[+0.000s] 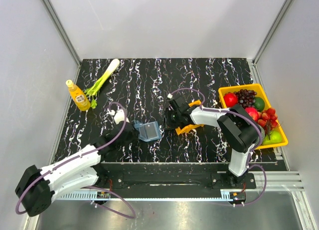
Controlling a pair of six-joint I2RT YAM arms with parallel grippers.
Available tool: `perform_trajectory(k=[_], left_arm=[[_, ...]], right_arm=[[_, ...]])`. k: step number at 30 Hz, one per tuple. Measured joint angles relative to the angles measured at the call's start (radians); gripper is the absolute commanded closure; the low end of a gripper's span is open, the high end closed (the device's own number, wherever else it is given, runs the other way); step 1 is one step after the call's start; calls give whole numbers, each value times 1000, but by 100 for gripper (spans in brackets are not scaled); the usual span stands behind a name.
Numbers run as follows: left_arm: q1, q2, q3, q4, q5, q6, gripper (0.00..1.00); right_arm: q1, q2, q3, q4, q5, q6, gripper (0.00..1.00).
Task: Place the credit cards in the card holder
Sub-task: Close the card holder at the center of the board.
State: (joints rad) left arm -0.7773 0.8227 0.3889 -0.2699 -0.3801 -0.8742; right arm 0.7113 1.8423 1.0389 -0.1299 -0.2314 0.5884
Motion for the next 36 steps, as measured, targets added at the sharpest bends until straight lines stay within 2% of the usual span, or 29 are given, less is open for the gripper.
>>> perform_trajectory(k=[5,6,9,11,14,17,22,29,36], left_arm=[[0,161,76,87,110,88,65],[0,192,90,100,133,100,55],[0,251,116,134,199,133,45],[0,262,120,154,232,146,34],[0,262,120,182,262,169,32],[1,287,133,195,275,185,33],[3,389,182,212,284,196,38],[6,450,184,244,284,178,38],[17,476,165,338,326,159,33]], right_arm=[[0,8,-5,23,-23,14,68],[0,8,-6,28,-23,16,68],[0,6,-11,37,-20,22,64],[0,2,-15,40,-13,24,64],[0,-1,-17,40,-6,24,64],[-1,-1,-17,40,-7,26,58],[-5,3,-16,55,-29,43,58],[-26,21,-26,103,-100,89,58],[-37,35,-60,193,-153,154,58]])
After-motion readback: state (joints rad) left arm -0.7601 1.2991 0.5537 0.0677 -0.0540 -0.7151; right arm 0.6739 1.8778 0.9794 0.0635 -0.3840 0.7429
